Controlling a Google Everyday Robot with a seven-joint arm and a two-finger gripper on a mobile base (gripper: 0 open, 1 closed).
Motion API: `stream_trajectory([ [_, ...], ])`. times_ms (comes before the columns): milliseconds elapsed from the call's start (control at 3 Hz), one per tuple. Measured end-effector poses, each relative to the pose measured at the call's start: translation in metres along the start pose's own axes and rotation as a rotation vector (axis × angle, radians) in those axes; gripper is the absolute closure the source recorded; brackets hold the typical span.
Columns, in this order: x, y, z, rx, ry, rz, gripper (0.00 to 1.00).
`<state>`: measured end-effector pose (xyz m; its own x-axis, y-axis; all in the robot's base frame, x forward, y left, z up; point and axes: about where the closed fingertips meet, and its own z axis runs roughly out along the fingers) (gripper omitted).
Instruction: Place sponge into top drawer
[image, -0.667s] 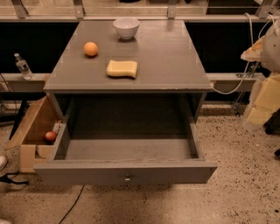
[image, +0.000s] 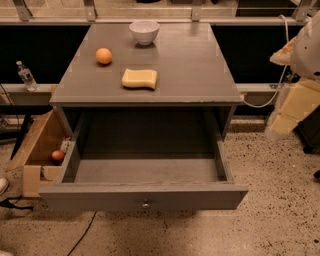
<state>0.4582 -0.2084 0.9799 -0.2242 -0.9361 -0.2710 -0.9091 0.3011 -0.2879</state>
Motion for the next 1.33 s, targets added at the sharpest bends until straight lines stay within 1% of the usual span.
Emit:
stream_trajectory([
  [333,-0.029,-0.035,0.023,0.037,-0.143,0.044,0.0],
  [667,-0.051,-0.056,0.045,0.024,-0.231,0.064,0.0],
  [1000,-0.08,-0.073,0.074,-0.023,-0.328,0.071,0.0],
  [1333,-0.08,-0.073,0.074,-0.023,-0.328,0.071,0.0],
])
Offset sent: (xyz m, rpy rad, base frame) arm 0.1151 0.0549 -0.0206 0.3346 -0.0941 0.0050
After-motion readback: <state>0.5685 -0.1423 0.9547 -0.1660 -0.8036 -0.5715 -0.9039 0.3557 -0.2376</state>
